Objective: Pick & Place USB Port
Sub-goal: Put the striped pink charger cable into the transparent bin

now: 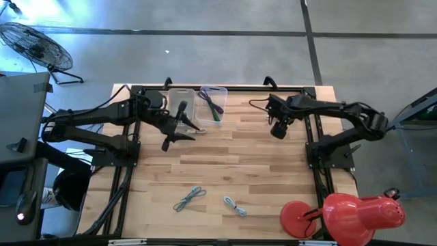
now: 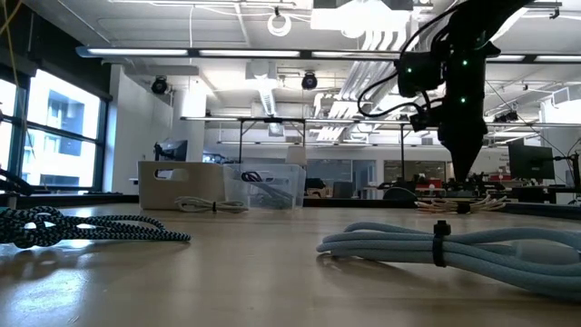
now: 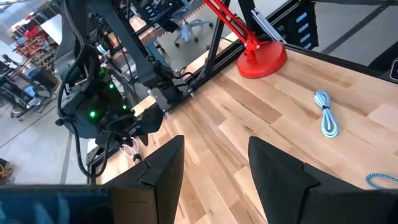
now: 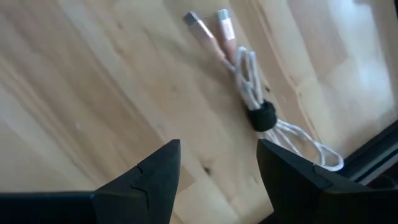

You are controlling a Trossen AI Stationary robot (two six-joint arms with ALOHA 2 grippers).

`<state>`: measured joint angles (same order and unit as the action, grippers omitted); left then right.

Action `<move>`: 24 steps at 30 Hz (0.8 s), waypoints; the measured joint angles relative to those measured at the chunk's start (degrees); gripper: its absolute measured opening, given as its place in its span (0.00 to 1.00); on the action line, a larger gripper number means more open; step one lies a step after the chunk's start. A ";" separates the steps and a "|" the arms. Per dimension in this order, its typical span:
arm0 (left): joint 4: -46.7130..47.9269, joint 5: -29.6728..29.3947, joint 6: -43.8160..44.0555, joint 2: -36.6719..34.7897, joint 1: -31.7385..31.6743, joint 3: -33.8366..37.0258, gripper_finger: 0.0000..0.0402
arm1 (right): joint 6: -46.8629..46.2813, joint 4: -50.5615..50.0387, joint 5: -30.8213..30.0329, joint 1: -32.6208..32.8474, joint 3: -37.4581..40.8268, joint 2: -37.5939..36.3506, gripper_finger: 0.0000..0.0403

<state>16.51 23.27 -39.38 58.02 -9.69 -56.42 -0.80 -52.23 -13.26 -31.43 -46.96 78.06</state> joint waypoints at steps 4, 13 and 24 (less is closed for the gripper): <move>0.02 -0.05 -0.46 0.00 0.00 0.00 0.43 | 0.89 0.20 0.45 -2.44 0.00 0.00 0.51; 0.44 -2.00 -0.86 0.00 -0.02 0.02 0.44 | 2.08 0.56 2.82 -6.67 0.00 0.00 0.51; -0.03 -2.80 0.61 1.71 0.00 0.04 0.44 | -7.52 5.64 6.07 -12.28 0.00 0.02 0.51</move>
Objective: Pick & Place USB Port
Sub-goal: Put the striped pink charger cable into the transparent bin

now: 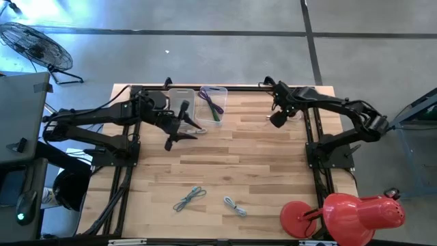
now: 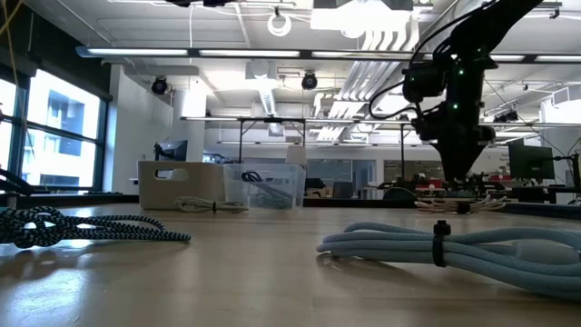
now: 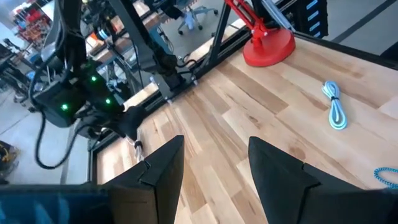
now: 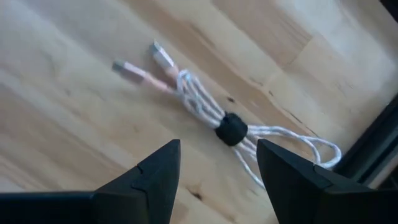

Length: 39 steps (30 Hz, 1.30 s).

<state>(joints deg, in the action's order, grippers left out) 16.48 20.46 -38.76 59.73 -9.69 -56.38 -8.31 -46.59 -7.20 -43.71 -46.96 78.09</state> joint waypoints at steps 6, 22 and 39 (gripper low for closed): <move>-0.02 -0.13 0.04 3.19 0.00 0.00 0.44 | -8.15 1.23 3.86 -1.74 -0.02 0.29 0.51; 0.12 -0.19 0.15 6.21 0.00 0.00 0.43 | -19.40 -0.04 7.80 -2.02 -0.33 8.87 0.51; 2.55 -0.21 -0.24 6.20 0.00 0.00 0.43 | 9.15 -8.74 -0.45 1.63 -7.45 8.87 0.51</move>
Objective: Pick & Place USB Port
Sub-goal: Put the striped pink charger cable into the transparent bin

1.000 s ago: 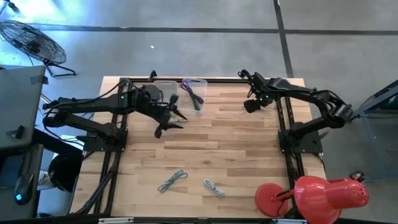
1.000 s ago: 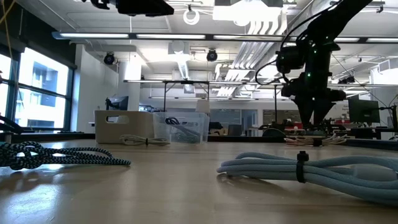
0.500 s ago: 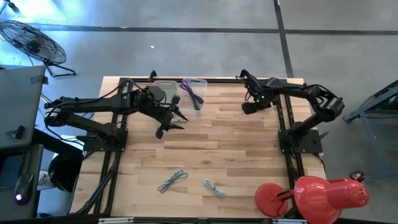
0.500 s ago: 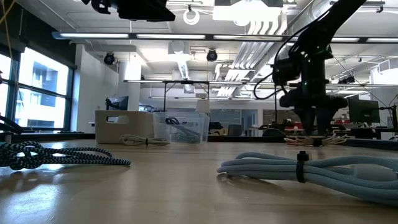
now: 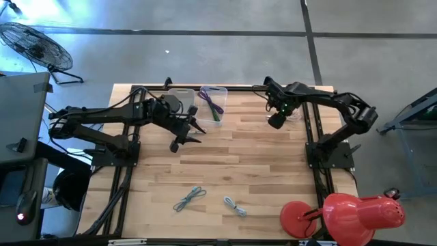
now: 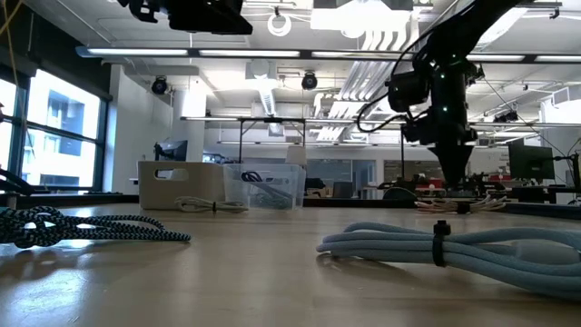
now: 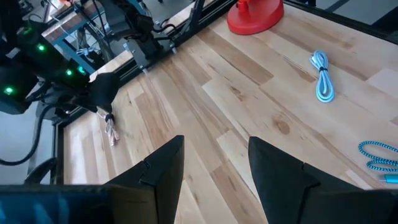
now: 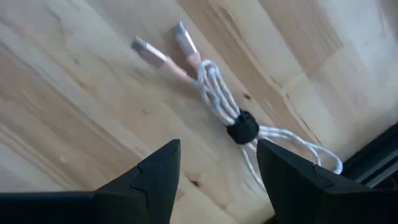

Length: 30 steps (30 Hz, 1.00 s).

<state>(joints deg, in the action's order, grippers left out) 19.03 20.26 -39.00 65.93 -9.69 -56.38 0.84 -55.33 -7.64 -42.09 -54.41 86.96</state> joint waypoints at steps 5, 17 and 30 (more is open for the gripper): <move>0.00 -0.01 -0.13 0.00 0.00 0.00 0.43 | 2.62 -1.31 -3.56 -0.05 0.00 0.00 0.51; 0.00 -0.01 -0.17 -0.02 0.00 0.00 0.43 | -1.88 -0.81 -3.90 -3.02 0.00 0.00 0.51; 0.02 -0.01 -0.17 -0.02 0.00 0.00 0.43 | 0.51 -0.63 -2.70 -5.18 0.02 0.40 0.51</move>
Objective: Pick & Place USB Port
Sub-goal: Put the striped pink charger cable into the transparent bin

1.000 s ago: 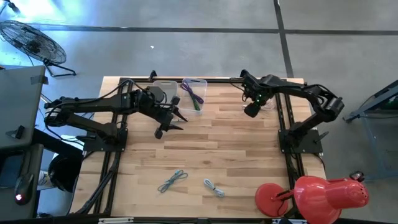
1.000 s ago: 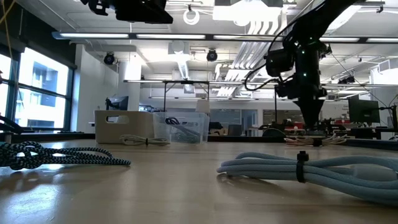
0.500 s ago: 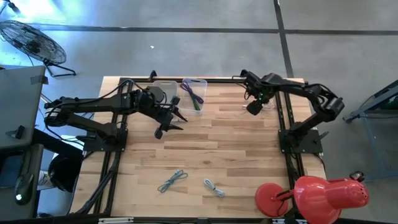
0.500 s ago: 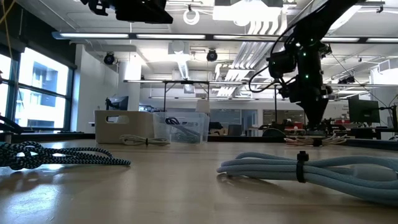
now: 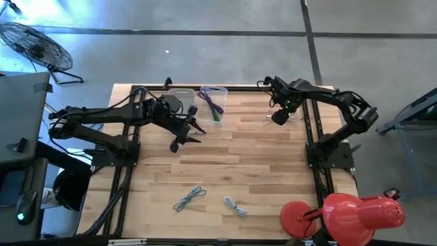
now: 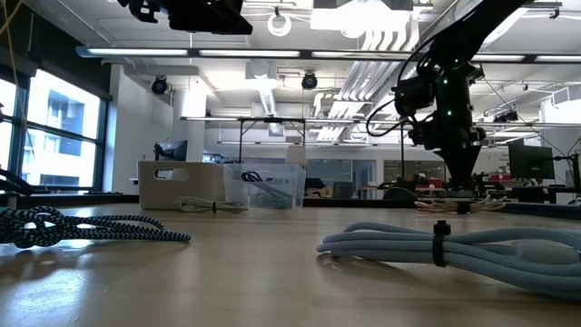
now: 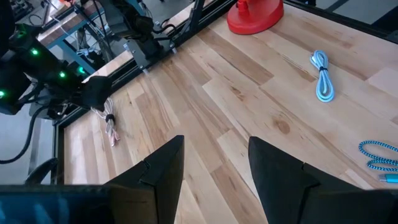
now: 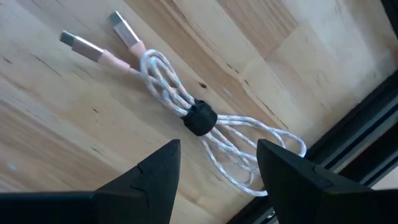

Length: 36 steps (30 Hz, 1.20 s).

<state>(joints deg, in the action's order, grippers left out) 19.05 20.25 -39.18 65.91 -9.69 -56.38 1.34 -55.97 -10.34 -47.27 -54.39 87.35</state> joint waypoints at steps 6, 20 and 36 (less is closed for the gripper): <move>-1.55 0.02 0.01 -0.07 -0.01 1.37 0.43 | 0.18 -0.09 1.16 0.08 0.02 5.33 0.51; -2.62 -1.42 -0.11 -0.07 -0.04 3.96 0.43 | 1.27 3.57 2.33 0.02 -0.17 14.37 0.50; -2.58 -1.46 3.45 -0.04 -0.02 4.00 0.43 | -1.31 4.43 -3.40 4.00 0.25 13.59 0.02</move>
<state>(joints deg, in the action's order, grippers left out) 16.47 18.79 -35.73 65.87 -9.72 -52.38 0.03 -51.54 -13.74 -43.27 -54.14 100.95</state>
